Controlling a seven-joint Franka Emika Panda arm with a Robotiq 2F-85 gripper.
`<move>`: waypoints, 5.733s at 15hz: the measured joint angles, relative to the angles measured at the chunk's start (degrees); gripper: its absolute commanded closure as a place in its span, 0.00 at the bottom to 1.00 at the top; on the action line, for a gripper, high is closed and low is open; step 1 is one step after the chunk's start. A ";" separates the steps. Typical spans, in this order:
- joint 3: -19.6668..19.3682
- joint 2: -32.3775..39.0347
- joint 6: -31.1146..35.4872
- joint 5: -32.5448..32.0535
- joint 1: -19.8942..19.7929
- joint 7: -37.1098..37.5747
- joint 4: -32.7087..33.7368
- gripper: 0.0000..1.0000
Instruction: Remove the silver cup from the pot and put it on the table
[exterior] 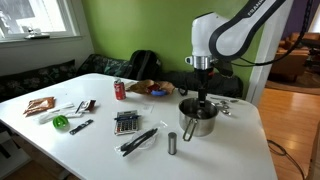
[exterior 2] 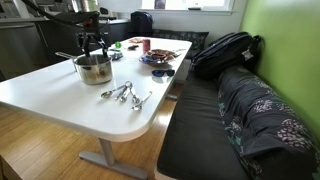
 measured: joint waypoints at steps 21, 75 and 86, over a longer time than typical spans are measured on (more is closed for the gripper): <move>-4.35 19.07 8.66 -16.55 7.76 3.49 9.77 0.58; -4.91 18.01 20.77 18.30 -7.20 12.60 11.09 0.99; -5.89 20.89 17.15 18.22 -7.09 14.97 16.86 0.27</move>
